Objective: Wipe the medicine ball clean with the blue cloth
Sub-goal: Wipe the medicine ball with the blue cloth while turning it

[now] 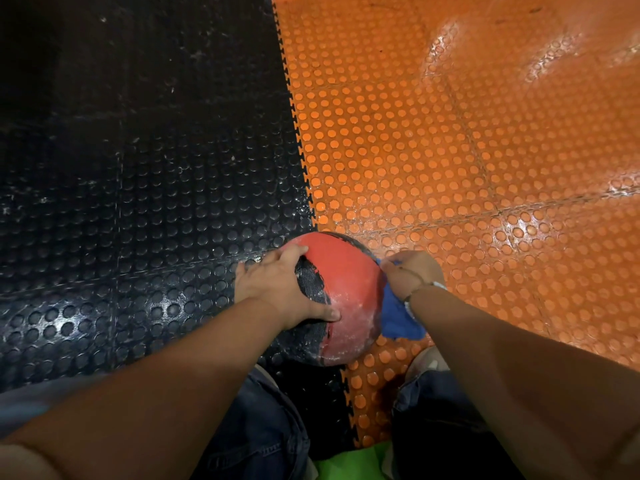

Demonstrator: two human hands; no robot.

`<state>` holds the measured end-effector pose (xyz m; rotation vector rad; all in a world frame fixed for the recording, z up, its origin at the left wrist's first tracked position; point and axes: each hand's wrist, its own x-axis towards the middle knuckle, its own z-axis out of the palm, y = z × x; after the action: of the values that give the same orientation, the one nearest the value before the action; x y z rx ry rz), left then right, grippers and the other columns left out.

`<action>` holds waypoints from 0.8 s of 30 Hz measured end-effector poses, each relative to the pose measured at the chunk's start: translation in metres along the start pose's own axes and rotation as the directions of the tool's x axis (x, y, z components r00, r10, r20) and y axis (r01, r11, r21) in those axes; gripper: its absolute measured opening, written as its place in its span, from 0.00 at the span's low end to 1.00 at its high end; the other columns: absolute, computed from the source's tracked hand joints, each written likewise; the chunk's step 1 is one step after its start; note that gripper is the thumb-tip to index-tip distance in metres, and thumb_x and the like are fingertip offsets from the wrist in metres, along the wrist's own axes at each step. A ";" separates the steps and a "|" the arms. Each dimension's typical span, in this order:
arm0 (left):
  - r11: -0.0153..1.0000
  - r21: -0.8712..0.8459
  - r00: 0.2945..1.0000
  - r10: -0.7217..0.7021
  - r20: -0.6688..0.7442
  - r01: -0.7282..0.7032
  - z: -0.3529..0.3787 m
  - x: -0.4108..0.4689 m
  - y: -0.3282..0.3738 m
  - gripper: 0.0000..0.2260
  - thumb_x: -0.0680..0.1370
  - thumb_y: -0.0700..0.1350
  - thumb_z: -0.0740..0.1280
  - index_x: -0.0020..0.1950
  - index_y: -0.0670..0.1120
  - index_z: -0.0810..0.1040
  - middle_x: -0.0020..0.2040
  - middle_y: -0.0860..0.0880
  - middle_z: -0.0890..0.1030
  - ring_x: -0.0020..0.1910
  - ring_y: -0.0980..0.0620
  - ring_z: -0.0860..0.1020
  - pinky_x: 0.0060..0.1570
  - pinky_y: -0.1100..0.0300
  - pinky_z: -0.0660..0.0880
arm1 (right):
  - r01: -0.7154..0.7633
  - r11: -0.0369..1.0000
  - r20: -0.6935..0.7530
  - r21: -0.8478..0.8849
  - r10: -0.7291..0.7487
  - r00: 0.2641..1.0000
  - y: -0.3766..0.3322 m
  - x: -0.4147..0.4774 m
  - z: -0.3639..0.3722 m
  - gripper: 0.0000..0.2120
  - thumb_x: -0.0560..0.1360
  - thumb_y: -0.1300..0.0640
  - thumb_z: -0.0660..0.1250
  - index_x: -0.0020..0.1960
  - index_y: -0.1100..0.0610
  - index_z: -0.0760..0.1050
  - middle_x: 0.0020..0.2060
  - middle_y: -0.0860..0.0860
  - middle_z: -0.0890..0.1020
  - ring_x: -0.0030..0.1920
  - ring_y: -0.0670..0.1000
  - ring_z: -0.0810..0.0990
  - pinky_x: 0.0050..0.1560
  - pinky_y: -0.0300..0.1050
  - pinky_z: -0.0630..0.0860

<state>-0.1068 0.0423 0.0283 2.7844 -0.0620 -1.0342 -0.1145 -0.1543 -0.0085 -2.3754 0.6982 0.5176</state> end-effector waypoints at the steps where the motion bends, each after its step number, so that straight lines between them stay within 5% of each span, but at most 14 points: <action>1: 1.000 0.017 1.000 0.005 0.001 -0.005 0.001 0.000 0.001 0.52 0.55 0.75 0.70 0.73 0.62 0.52 0.73 0.50 0.64 0.71 0.45 0.66 0.74 0.45 0.50 | 0.041 0.999 -0.006 -0.013 -0.041 0.999 -0.003 -0.001 0.001 0.10 0.77 0.53 0.62 0.50 0.54 0.82 0.50 0.53 0.83 0.43 0.52 0.76 0.44 0.39 0.69; 4: 1.000 0.028 1.000 0.003 -0.002 -0.003 0.001 0.001 0.003 0.52 0.56 0.75 0.70 0.74 0.61 0.52 0.73 0.49 0.64 0.71 0.45 0.66 0.73 0.44 0.49 | 0.277 0.961 -0.033 0.018 -0.277 0.960 -0.021 -0.007 0.009 0.10 0.76 0.50 0.64 0.51 0.52 0.82 0.52 0.50 0.81 0.50 0.52 0.78 0.51 0.41 0.71; 9: 0.993 0.101 0.998 0.068 -0.010 -0.067 0.007 -0.004 0.009 0.53 0.56 0.74 0.70 0.74 0.61 0.50 0.76 0.51 0.59 0.73 0.45 0.62 0.73 0.45 0.46 | 0.035 0.999 0.022 -0.031 -0.035 0.999 -0.005 0.004 -0.005 0.11 0.77 0.52 0.63 0.51 0.56 0.81 0.51 0.55 0.83 0.48 0.55 0.78 0.44 0.39 0.68; 13: 0.982 0.159 0.994 0.110 -0.019 -0.106 0.010 -0.001 0.014 0.54 0.55 0.75 0.70 0.75 0.62 0.50 0.76 0.50 0.59 0.73 0.44 0.61 0.73 0.45 0.44 | 0.352 0.916 -0.009 -0.190 -0.360 0.933 -0.033 -0.014 0.009 0.12 0.78 0.49 0.59 0.52 0.50 0.81 0.50 0.50 0.80 0.48 0.52 0.78 0.46 0.41 0.72; 19: 0.978 0.167 0.991 0.131 -0.015 -0.126 0.010 -0.006 0.014 0.54 0.55 0.74 0.71 0.75 0.62 0.49 0.77 0.50 0.57 0.74 0.45 0.59 0.74 0.46 0.43 | 0.185 0.965 0.023 -0.183 -0.184 0.983 -0.018 0.000 -0.004 0.12 0.78 0.50 0.60 0.52 0.51 0.81 0.49 0.53 0.83 0.48 0.55 0.79 0.44 0.41 0.72; 24: 0.981 0.161 0.994 0.111 -0.004 -0.109 0.007 -0.006 0.009 0.54 0.55 0.73 0.72 0.75 0.61 0.51 0.75 0.51 0.60 0.73 0.45 0.62 0.74 0.45 0.44 | 0.448 0.871 0.070 -0.201 -0.444 0.893 -0.028 -0.016 0.004 0.12 0.78 0.48 0.60 0.55 0.48 0.80 0.54 0.47 0.80 0.53 0.51 0.77 0.55 0.45 0.74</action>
<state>-0.1156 0.0326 0.0289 2.8918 -0.3074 -1.0260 -0.1111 -0.1271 0.0091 -2.6130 0.0655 0.4283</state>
